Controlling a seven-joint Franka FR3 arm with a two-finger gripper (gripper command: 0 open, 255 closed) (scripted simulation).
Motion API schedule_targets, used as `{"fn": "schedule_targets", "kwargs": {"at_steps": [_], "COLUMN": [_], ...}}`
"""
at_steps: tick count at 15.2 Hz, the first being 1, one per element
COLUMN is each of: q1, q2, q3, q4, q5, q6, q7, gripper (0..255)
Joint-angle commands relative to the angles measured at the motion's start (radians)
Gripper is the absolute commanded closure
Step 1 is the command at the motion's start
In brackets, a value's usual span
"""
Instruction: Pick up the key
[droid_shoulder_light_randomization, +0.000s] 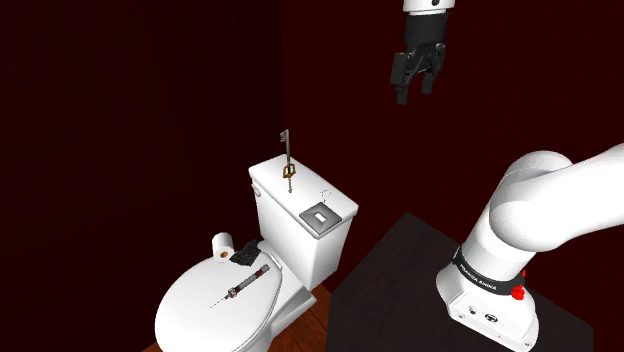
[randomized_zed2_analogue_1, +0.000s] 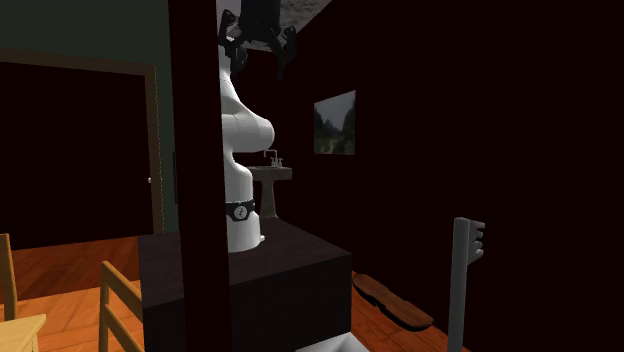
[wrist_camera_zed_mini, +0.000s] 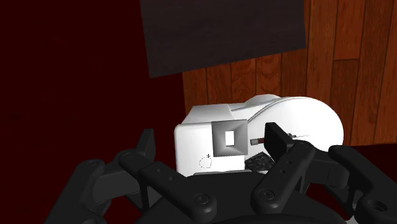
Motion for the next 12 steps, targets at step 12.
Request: {"fn": "schedule_targets", "kwargs": {"at_steps": [12], "q1": [0.012], "q2": [0.399], "q3": [0.014], "q4": [0.142], "q5": [0.026], "q6": [0.251], "q7": [0.046], "gripper": [0]}}
